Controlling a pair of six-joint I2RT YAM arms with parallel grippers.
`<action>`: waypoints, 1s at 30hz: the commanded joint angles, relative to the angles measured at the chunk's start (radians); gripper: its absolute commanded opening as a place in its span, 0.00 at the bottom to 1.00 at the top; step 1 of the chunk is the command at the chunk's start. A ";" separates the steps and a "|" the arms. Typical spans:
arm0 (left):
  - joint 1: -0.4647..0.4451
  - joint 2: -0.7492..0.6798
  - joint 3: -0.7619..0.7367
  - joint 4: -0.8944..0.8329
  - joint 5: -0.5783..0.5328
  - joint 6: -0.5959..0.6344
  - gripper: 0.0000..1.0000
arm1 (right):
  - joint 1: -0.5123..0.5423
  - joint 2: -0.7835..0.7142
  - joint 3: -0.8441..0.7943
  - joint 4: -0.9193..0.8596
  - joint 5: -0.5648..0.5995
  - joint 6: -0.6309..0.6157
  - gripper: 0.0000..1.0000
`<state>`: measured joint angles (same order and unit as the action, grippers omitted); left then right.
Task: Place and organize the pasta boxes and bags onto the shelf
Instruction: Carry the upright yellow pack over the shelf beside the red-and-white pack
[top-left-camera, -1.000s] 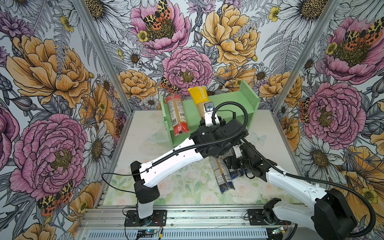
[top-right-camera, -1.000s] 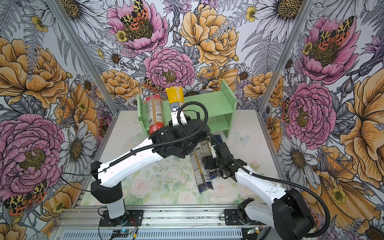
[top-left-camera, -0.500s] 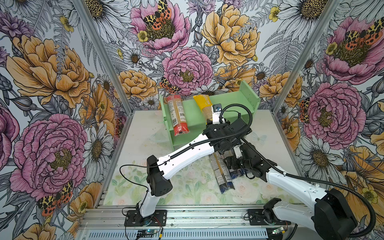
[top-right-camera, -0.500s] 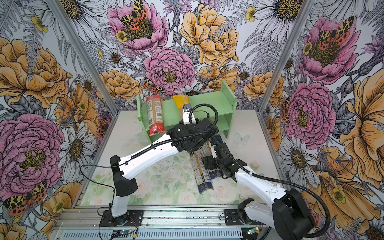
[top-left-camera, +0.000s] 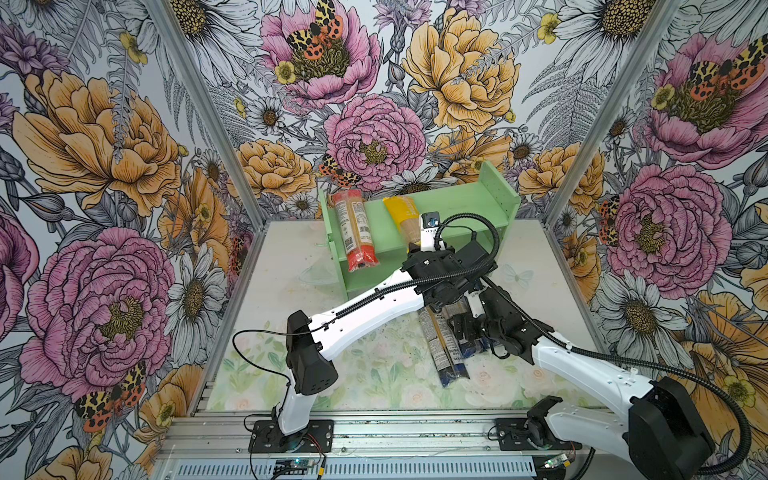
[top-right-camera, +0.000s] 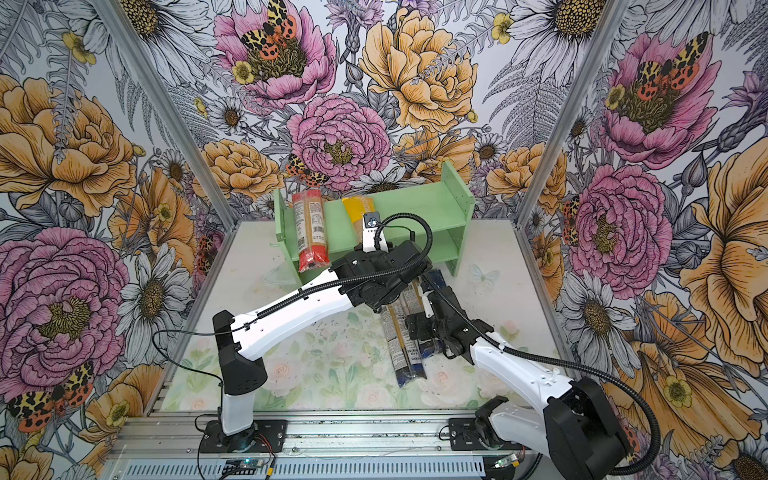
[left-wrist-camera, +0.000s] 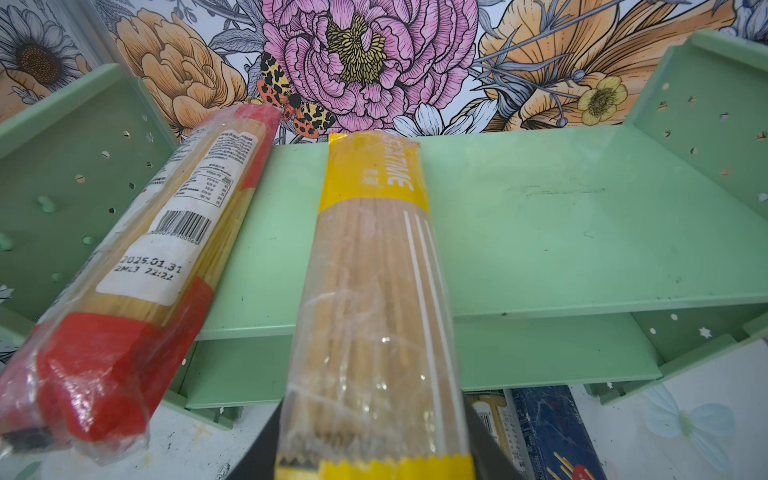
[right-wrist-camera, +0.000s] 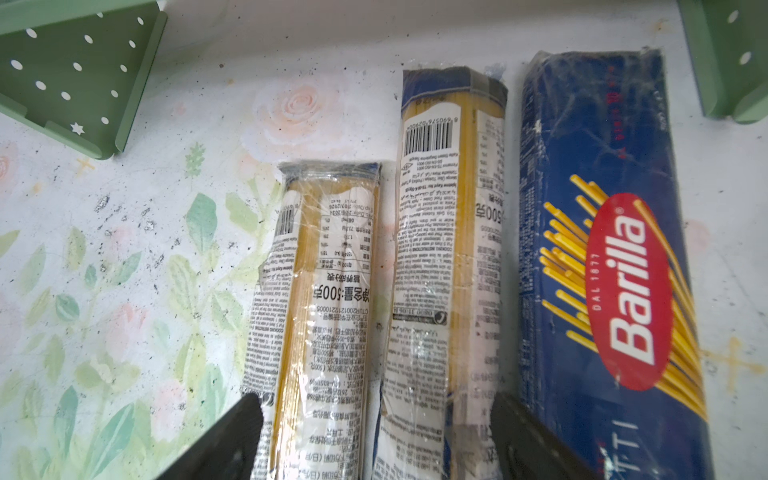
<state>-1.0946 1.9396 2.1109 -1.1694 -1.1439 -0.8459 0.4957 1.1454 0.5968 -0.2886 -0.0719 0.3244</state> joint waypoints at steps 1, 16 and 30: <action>0.002 -0.102 -0.029 0.059 -0.089 -0.035 0.00 | -0.006 -0.008 -0.003 0.003 0.023 0.012 0.88; 0.005 -0.174 -0.174 0.060 -0.096 -0.067 0.00 | -0.005 0.007 0.009 0.003 0.018 0.015 0.88; 0.010 -0.138 -0.177 0.066 -0.103 0.022 0.00 | -0.006 0.020 0.013 0.005 0.024 0.013 0.88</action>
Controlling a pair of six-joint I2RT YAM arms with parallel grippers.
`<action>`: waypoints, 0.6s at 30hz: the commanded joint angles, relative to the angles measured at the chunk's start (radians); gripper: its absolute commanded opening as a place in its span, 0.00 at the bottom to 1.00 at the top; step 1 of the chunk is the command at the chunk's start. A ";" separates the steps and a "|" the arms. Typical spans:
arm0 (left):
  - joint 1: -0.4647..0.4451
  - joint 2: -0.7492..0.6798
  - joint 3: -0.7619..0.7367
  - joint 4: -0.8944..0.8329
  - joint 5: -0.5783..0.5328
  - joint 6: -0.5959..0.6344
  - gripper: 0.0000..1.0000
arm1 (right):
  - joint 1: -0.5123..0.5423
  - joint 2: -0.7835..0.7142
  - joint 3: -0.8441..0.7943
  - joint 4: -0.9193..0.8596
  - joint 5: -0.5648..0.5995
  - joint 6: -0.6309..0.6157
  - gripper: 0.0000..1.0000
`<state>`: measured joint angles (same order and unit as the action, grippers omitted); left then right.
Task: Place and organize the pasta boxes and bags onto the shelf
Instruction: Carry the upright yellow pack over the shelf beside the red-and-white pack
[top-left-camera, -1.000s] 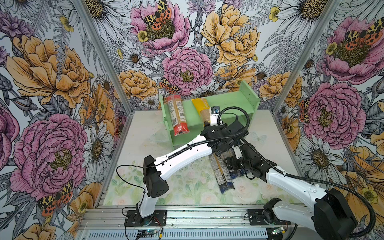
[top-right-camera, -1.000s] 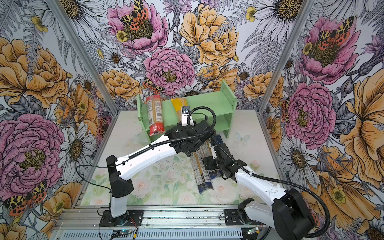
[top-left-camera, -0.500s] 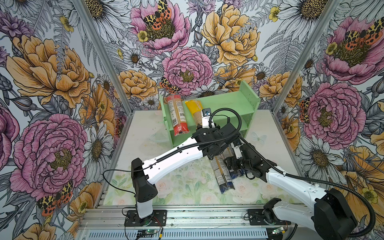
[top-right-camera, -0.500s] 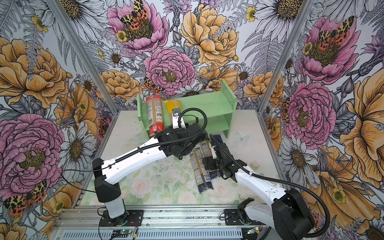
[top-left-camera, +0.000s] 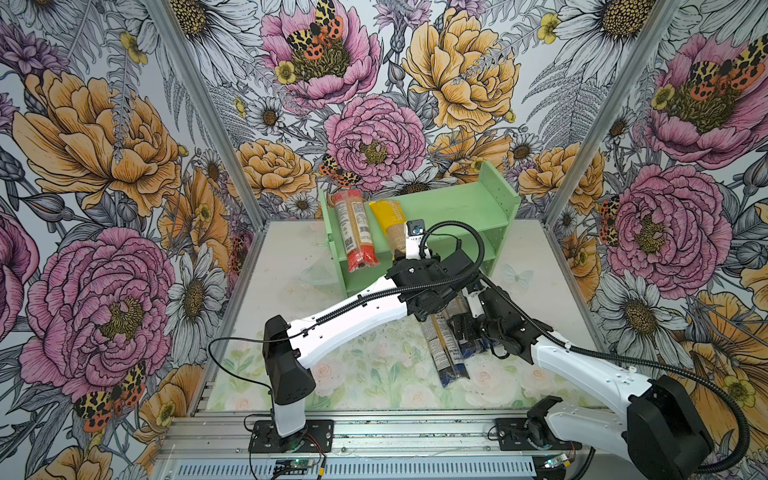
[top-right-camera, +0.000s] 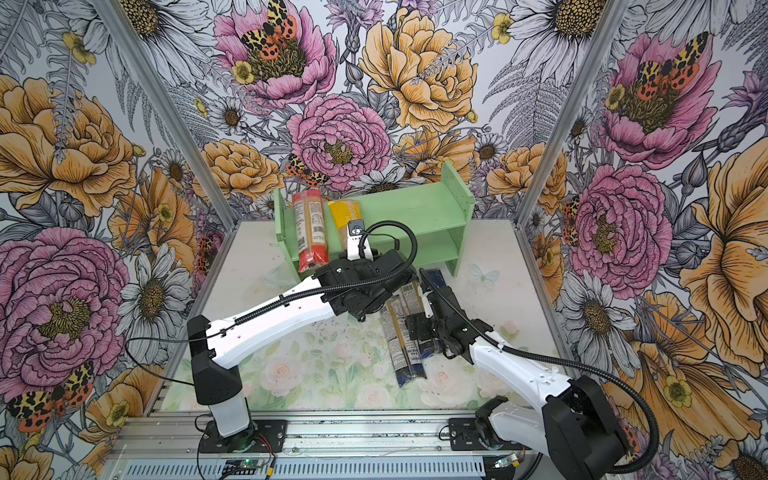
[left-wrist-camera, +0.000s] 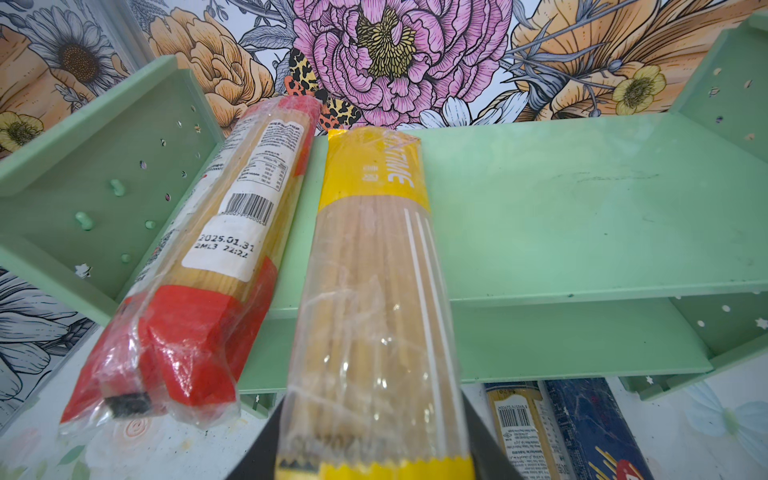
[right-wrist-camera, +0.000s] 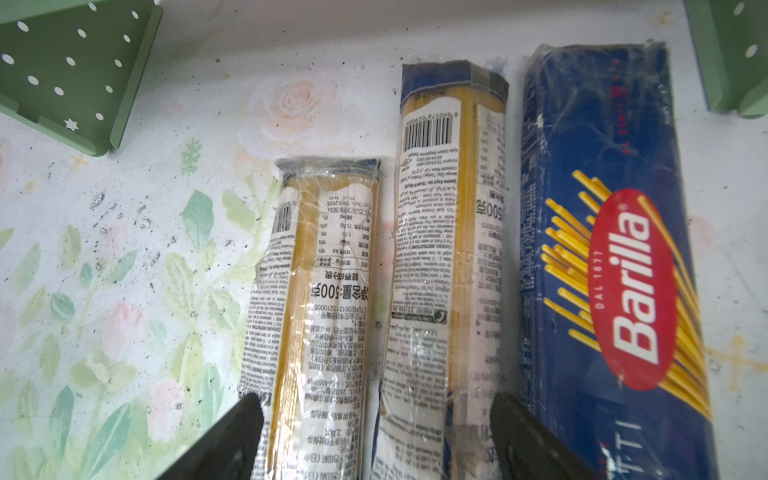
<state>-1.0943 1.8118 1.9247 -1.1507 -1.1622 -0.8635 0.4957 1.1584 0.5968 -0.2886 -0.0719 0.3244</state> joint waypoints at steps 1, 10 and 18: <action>0.010 -0.008 0.009 0.054 -0.080 0.053 0.00 | -0.006 0.009 0.012 0.005 0.024 0.012 0.88; 0.009 0.016 0.007 0.081 -0.062 0.084 0.00 | -0.006 0.007 0.008 0.005 0.027 0.011 0.88; 0.012 0.041 -0.017 0.092 -0.068 0.067 0.00 | -0.006 0.004 0.005 0.005 0.029 0.010 0.88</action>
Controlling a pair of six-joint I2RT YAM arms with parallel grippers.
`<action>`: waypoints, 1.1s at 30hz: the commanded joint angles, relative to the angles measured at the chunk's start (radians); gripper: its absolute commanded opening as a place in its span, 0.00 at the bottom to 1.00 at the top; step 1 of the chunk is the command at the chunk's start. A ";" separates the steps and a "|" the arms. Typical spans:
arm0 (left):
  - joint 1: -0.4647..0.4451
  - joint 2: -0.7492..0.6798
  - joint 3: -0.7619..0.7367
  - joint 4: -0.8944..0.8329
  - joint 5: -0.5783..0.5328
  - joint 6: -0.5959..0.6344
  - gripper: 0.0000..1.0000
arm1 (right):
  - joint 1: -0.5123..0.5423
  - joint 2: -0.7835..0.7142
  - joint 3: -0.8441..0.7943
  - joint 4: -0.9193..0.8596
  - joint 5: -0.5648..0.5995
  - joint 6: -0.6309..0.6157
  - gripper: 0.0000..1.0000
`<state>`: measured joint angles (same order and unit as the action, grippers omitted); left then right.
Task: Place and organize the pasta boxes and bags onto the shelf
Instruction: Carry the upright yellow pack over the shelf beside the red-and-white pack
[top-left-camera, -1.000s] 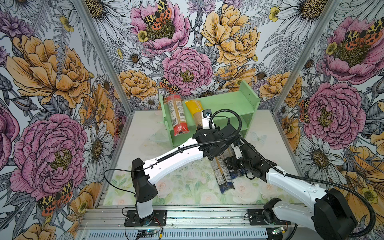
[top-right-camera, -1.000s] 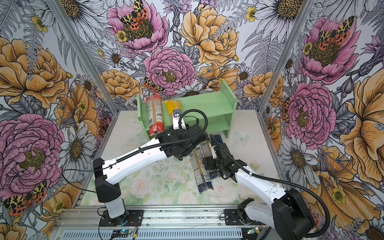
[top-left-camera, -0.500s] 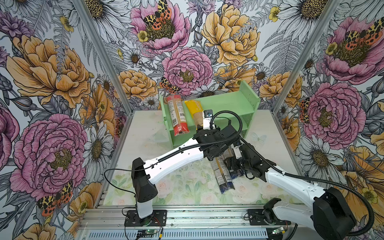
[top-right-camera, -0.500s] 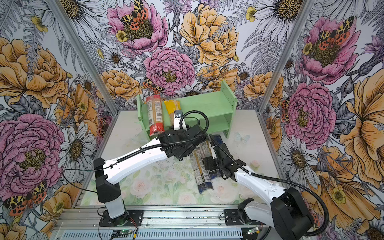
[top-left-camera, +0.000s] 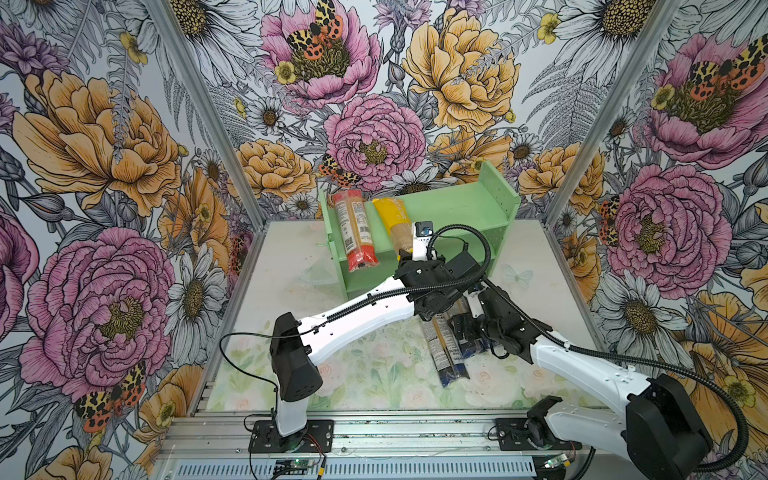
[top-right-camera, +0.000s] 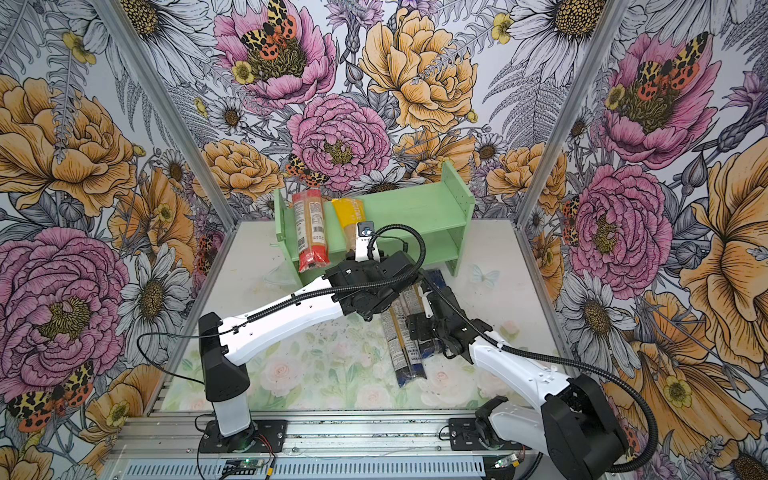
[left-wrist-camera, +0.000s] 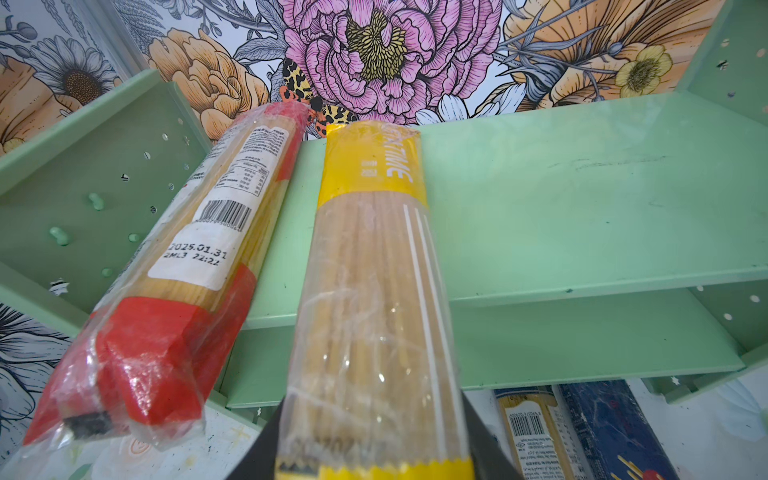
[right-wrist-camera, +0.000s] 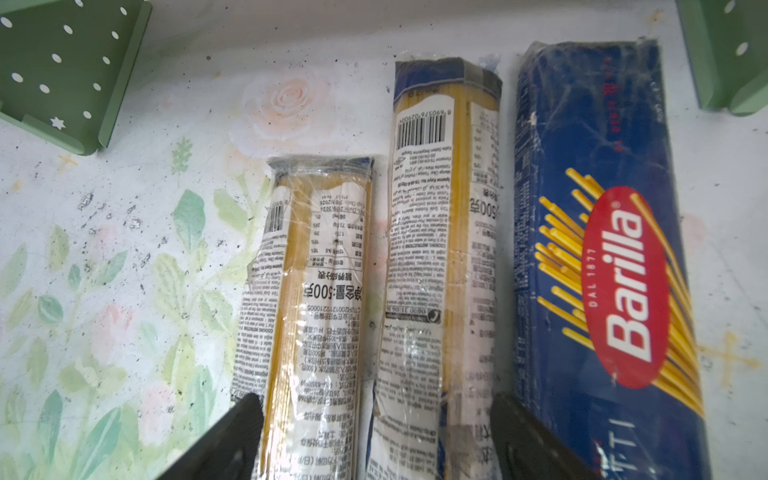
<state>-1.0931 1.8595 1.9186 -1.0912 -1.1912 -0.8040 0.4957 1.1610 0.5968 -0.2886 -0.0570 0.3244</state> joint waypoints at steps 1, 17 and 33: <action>0.012 -0.009 -0.018 0.033 -0.039 0.002 0.00 | -0.006 0.000 0.005 0.005 0.014 0.010 0.88; 0.017 -0.020 -0.033 0.031 -0.034 -0.011 0.48 | -0.006 -0.007 0.001 0.004 0.014 0.010 0.89; 0.016 -0.021 -0.028 0.031 -0.044 0.025 0.93 | -0.006 -0.007 0.002 0.004 0.013 0.009 0.92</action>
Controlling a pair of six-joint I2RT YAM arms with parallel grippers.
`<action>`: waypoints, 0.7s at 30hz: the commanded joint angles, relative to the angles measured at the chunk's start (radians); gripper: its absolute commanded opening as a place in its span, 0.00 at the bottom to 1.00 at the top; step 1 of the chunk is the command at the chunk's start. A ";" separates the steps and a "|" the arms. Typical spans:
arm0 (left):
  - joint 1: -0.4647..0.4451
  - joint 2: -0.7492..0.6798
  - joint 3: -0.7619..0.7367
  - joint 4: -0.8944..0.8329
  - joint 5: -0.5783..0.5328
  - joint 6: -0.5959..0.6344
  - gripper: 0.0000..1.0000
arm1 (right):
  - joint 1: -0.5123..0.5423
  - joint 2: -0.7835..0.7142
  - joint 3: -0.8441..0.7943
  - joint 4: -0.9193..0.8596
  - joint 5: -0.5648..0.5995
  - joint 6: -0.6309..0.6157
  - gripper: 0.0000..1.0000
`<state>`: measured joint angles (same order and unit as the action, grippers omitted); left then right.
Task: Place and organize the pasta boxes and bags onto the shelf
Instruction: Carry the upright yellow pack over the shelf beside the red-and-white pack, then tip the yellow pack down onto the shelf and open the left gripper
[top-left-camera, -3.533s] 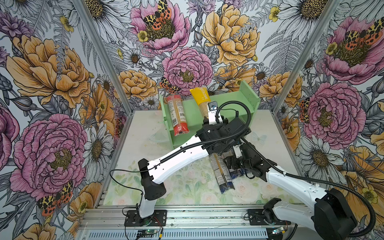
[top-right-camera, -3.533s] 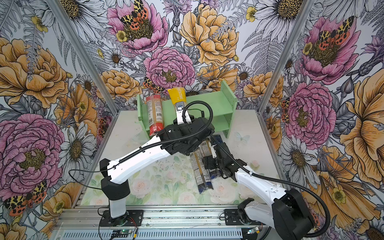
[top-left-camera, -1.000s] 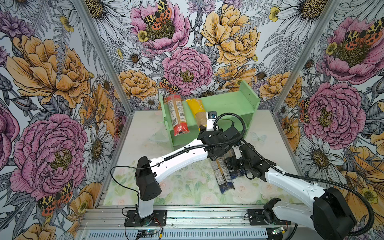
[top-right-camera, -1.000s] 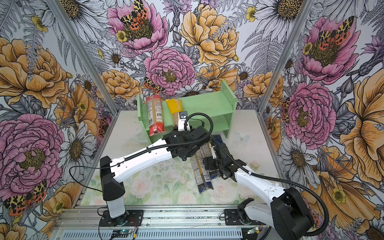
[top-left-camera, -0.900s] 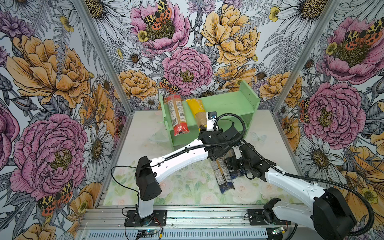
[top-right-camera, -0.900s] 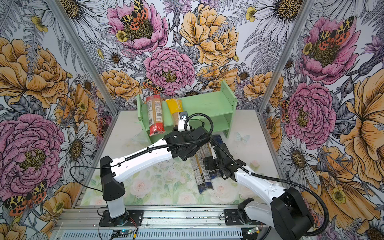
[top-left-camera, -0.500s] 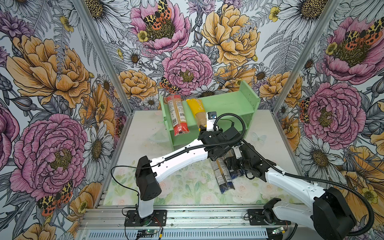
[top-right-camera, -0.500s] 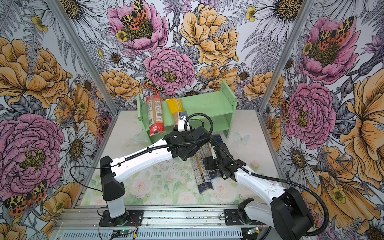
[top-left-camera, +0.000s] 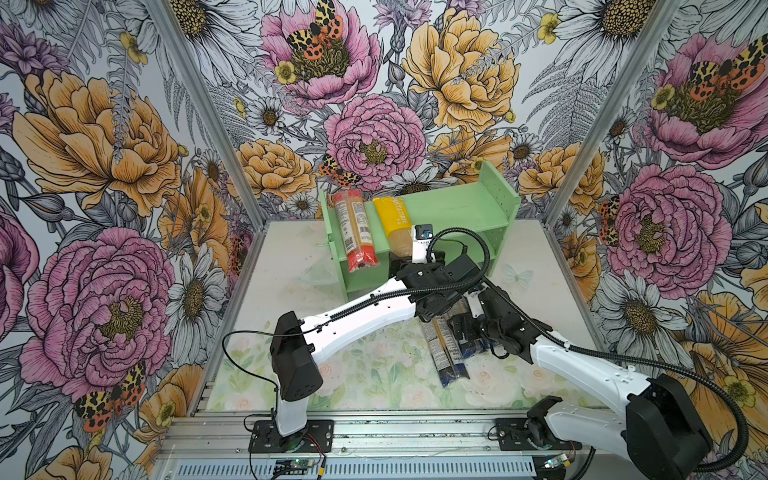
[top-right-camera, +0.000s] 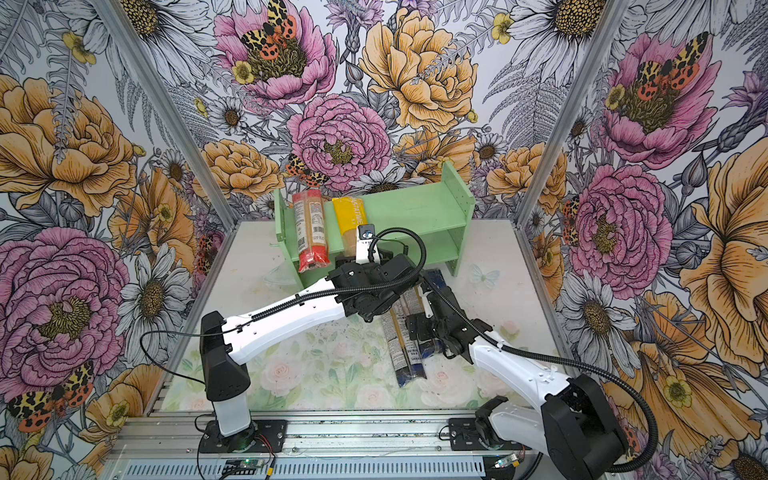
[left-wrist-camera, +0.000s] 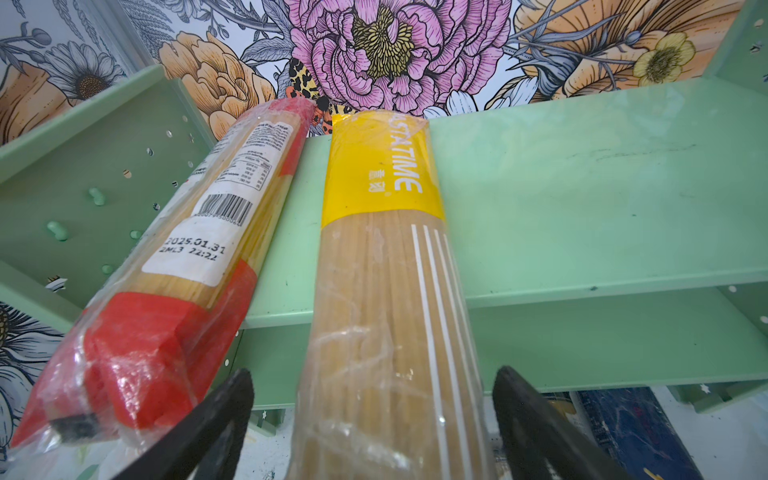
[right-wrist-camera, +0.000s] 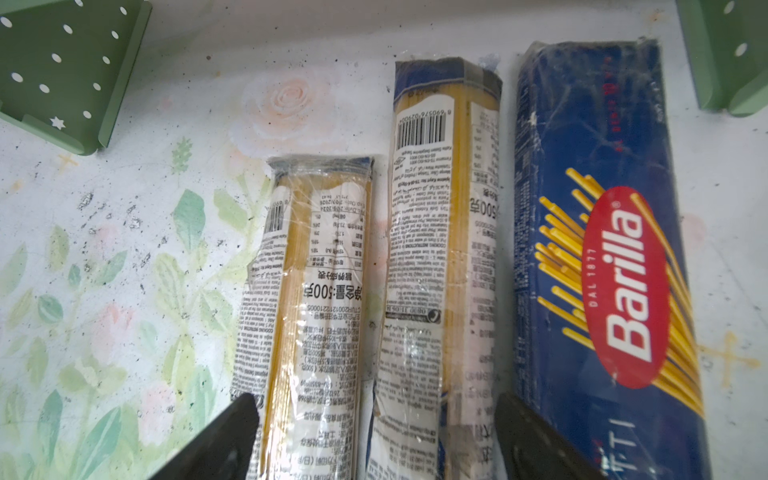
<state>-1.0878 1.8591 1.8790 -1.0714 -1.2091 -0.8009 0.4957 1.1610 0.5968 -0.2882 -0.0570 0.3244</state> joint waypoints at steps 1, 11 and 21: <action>0.009 -0.021 0.015 0.011 -0.027 0.029 0.94 | -0.006 -0.006 0.004 0.003 0.014 0.010 0.92; -0.037 -0.026 0.085 0.018 -0.094 0.155 0.99 | -0.006 -0.021 0.009 -0.012 0.030 0.013 0.95; -0.038 -0.267 -0.353 0.823 0.104 0.618 0.99 | -0.007 -0.024 0.038 -0.036 0.036 0.013 0.96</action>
<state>-1.1282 1.6947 1.6493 -0.6621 -1.2018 -0.3912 0.4957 1.1595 0.5980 -0.3122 -0.0456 0.3286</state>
